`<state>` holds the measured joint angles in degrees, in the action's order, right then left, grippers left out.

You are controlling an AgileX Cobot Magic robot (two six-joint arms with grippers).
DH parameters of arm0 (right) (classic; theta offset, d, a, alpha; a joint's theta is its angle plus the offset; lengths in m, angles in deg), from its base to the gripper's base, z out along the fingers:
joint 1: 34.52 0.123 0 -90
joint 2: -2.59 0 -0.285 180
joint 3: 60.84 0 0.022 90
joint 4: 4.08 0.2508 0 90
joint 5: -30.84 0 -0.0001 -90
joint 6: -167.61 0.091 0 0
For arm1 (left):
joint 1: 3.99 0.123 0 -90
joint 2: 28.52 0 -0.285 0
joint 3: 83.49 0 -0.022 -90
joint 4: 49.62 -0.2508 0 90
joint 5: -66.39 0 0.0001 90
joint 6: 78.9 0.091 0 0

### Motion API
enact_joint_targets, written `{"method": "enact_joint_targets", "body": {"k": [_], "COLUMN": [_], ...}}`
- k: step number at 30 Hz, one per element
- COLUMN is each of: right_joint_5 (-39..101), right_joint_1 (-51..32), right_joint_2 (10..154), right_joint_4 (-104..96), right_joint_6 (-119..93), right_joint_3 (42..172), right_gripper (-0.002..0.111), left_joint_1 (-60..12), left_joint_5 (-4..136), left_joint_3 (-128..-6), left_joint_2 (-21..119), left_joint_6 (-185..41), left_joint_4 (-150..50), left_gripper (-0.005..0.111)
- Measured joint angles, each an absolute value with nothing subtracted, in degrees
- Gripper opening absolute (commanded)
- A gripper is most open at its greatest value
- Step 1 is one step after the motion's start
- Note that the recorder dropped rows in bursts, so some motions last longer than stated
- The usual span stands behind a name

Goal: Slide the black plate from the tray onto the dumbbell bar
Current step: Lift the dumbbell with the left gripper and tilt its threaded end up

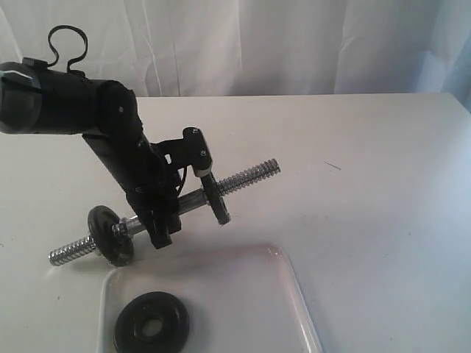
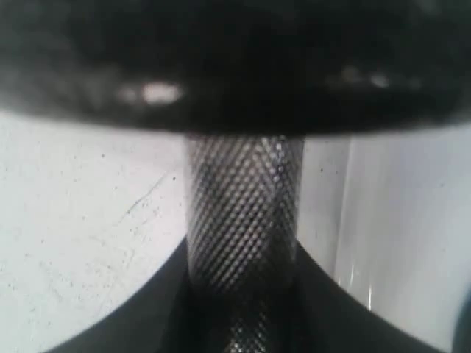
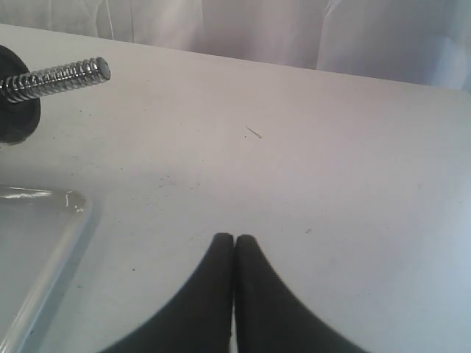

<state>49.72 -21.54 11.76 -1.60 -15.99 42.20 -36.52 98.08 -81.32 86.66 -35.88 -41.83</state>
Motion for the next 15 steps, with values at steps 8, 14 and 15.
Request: {"method": "enact_joint_targets", "body": {"k": [8, 14, 15], "right_joint_5": [49.7, 49.7, 49.7], "right_joint_1": [-21.5, -21.5, -21.5], "right_joint_2": [11.8, 11.8, 11.8], "right_joint_4": [-1.6, -1.6, -1.6], "right_joint_6": [-16.0, -16.0, -16.0], "right_joint_3": [42.2, 42.2, 42.2], "right_gripper": [0.0, 0.0, 0.0], "left_joint_1": [-35.0, -32.4, -32.1], "left_joint_5": [95.4, 93.2, 93.1], "left_joint_3": [-73.5, -67.4, -66.6], "left_joint_2": [81.9, 77.2, 76.3], "left_joint_6": [-40.6, -45.0, -45.4], "left_joint_4": [-45.6, -45.4, -45.6], "left_gripper": [0.0, 0.0, 0.0]}}
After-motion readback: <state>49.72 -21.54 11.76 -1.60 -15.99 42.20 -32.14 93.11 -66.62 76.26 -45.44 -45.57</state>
